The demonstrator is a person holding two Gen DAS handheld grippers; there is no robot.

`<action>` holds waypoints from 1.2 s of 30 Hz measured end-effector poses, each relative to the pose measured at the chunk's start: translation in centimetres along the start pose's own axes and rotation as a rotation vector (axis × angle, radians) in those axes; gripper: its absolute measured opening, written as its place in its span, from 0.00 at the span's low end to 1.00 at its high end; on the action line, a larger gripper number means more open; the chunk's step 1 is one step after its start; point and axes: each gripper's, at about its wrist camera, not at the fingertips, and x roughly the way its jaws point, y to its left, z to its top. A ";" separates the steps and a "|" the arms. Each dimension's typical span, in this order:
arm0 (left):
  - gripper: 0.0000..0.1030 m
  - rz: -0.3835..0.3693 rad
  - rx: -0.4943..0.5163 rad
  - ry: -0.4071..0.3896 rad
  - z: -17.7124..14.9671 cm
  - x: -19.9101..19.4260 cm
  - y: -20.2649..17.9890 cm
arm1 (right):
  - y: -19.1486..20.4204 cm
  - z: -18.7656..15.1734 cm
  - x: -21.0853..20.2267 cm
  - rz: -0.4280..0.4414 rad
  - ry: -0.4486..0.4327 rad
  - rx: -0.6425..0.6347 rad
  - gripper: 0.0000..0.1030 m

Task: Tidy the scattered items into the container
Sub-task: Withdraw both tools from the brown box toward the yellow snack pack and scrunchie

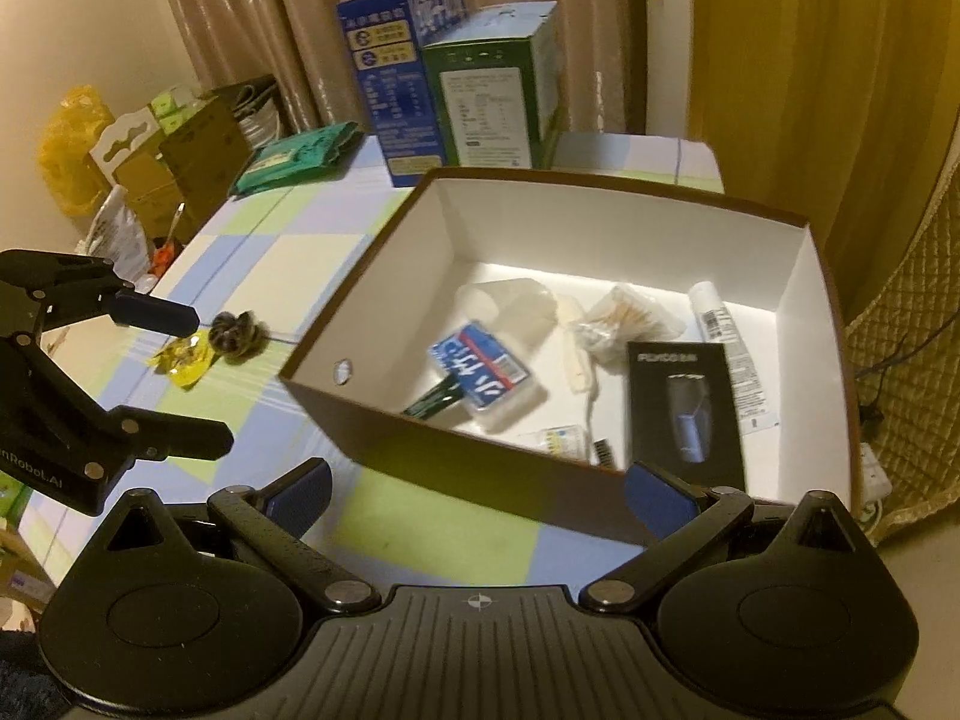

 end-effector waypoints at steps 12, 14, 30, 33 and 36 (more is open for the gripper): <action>0.85 -0.005 -0.164 -0.013 -5.6 -2.3 4.4 | 3.9 -2.0 1.2 -0.014 0.015 0.031 0.98; 0.85 0.003 -0.196 -0.023 -6.6 -2.7 5.0 | 4.5 -2.2 1.5 -0.024 0.014 0.039 0.98; 0.85 0.145 -0.392 -0.006 -14.1 -4.9 11.8 | 12.2 -2.9 7.2 0.065 0.069 0.022 0.98; 0.85 0.181 -0.422 -0.006 -15.5 -5.1 13.3 | 13.8 -2.7 8.4 0.085 0.074 0.005 0.98; 0.84 0.212 -0.459 -0.010 -16.9 -5.1 14.9 | 15.6 -2.5 9.8 0.101 0.083 -0.019 0.98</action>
